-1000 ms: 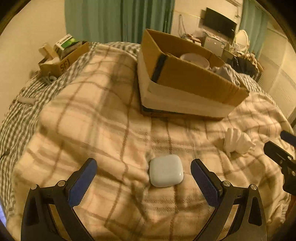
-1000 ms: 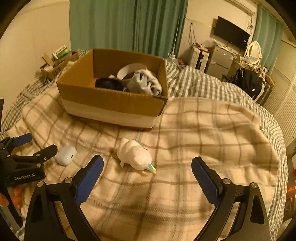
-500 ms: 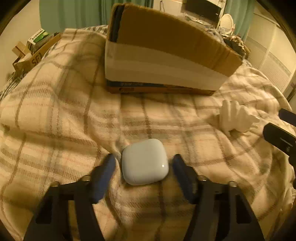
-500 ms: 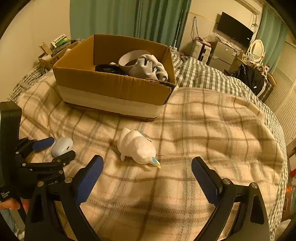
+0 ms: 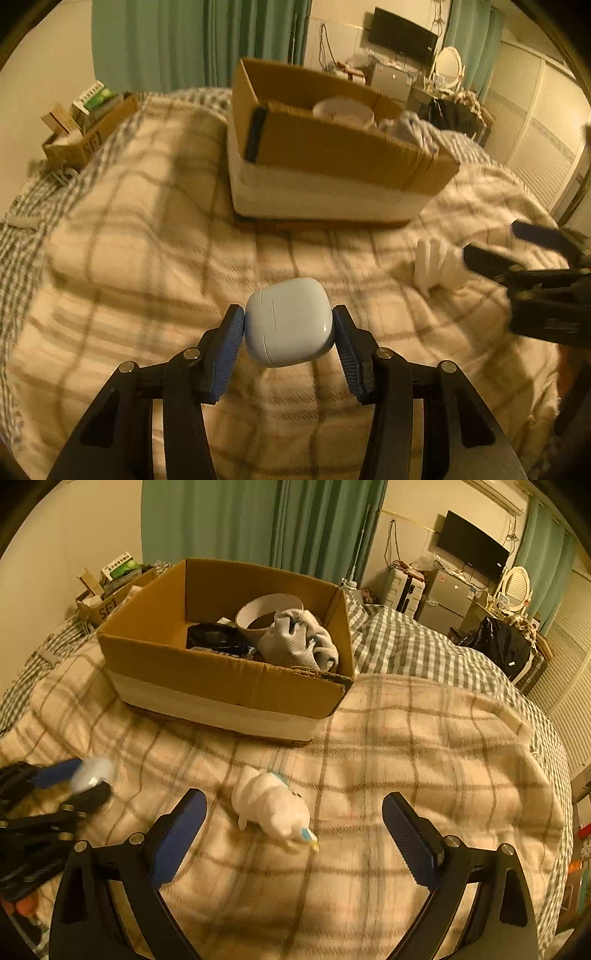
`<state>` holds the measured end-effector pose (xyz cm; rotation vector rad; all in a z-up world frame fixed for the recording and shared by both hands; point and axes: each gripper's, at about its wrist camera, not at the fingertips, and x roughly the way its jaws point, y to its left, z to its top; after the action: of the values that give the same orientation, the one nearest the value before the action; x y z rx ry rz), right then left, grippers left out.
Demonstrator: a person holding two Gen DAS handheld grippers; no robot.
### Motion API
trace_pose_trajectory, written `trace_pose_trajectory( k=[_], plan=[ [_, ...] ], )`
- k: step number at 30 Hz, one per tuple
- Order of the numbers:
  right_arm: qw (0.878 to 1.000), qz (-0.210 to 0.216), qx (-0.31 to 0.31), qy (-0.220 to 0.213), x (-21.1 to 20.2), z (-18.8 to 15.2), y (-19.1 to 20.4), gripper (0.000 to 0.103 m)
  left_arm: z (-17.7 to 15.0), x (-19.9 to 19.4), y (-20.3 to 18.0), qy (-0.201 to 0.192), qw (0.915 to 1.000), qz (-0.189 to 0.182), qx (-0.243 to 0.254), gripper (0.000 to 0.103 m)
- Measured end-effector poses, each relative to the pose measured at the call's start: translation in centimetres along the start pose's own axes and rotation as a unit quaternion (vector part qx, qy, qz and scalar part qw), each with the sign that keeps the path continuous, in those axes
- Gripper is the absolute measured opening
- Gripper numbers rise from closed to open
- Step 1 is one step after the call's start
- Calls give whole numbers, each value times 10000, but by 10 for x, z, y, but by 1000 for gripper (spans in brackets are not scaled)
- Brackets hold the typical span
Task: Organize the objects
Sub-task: 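Grasp the light blue earbuds case with the left tool, then grasp the white plush toy with the right tool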
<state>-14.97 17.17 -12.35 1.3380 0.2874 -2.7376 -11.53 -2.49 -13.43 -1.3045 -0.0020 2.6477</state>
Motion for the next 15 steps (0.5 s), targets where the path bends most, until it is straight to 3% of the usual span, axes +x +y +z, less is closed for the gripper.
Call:
trace_pose_trajectory(
  k=[5, 10, 12, 14, 15],
  plan=[
    [9988, 205, 292, 324, 35, 2, -3, 96, 5, -9, 0, -114, 9999, 41, 10, 50],
    [9972, 230, 187, 686, 61, -4, 4, 96, 4, 0, 2, -5, 9999, 102, -4, 50],
    [9966, 279, 237, 735, 65, -6, 3, 89, 3, 2, 2, 48, 9999, 102, -2, 50],
    [9960, 372, 236, 777, 66, -7, 2, 63, 0, 4, 2, 84, 9999, 101, 10, 50],
    [9956, 432, 183, 809, 66, -9, 4, 61, -1, 5, 1, 101, 9999, 93, 20, 50]
  ],
)
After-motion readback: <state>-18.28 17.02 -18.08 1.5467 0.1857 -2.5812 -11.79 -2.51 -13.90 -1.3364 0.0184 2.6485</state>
